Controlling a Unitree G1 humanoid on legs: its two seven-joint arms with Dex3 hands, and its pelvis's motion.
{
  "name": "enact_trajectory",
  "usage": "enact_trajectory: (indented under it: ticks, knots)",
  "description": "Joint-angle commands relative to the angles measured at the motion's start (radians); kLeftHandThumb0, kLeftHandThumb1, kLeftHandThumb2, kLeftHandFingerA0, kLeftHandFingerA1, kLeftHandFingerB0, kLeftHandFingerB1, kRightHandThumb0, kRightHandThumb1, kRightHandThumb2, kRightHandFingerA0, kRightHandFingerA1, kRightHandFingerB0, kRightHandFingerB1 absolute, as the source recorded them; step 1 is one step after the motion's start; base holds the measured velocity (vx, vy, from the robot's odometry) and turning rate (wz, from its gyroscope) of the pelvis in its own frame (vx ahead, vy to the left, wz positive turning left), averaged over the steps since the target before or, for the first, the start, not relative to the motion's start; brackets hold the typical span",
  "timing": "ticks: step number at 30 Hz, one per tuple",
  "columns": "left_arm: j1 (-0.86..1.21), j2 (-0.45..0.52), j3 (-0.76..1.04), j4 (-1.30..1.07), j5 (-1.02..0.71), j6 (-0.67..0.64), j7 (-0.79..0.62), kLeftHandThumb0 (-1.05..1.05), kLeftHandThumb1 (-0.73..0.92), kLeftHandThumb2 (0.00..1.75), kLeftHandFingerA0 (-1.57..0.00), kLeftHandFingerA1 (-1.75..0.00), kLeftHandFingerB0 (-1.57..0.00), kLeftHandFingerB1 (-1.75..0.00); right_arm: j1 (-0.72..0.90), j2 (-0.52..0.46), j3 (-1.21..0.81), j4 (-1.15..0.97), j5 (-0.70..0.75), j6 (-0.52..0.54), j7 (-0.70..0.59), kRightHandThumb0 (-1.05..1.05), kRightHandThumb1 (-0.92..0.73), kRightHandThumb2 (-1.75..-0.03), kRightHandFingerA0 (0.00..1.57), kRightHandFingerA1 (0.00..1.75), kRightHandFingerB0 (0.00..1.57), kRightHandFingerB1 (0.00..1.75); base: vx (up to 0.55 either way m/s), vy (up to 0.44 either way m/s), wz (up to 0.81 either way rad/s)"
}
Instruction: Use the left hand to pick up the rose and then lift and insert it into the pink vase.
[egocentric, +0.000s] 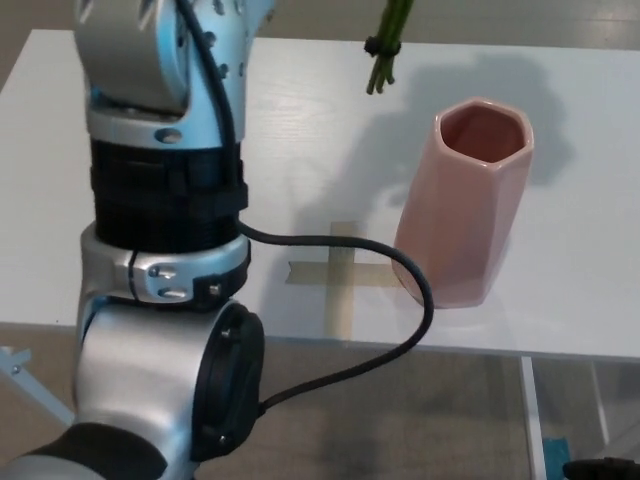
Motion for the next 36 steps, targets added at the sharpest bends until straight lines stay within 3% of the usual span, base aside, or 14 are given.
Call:
enact_trajectory:
  ticks: [1,8,36]
  knots:
    - [-0.019,-0.017,-0.014,0.003,-0.026,-0.019,0.023,-0.19,0.84,0.67,-1.02,-1.4,-0.87,-0.82,0.008,-0.001,-0.002,0.002,-0.002,0.004,-0.005,-0.35,-0.67,-0.6,0.58,0.4,0.55,0.39,0.0,0.0,0.0]
    - [-0.038,-0.088,0.03,0.036,-0.084,-0.012,0.064,-0.18,0.85,0.67,-1.0,-1.41,-0.86,-0.84,0.007,-0.003,0.003,0.007,-0.006,0.002,-0.003,-0.35,-0.67,-0.6,0.58,0.4,0.55,0.39,0.0,0.0,0.0]
    - [-0.063,-0.13,0.092,0.126,-0.241,-0.041,0.069,-0.18,0.87,0.68,-1.02,-1.43,-0.85,-0.85,0.002,-0.001,0.004,0.007,-0.004,0.008,-0.001,-0.36,-0.66,-0.6,0.59,0.41,0.55,0.39,0.0,0.0,0.0]
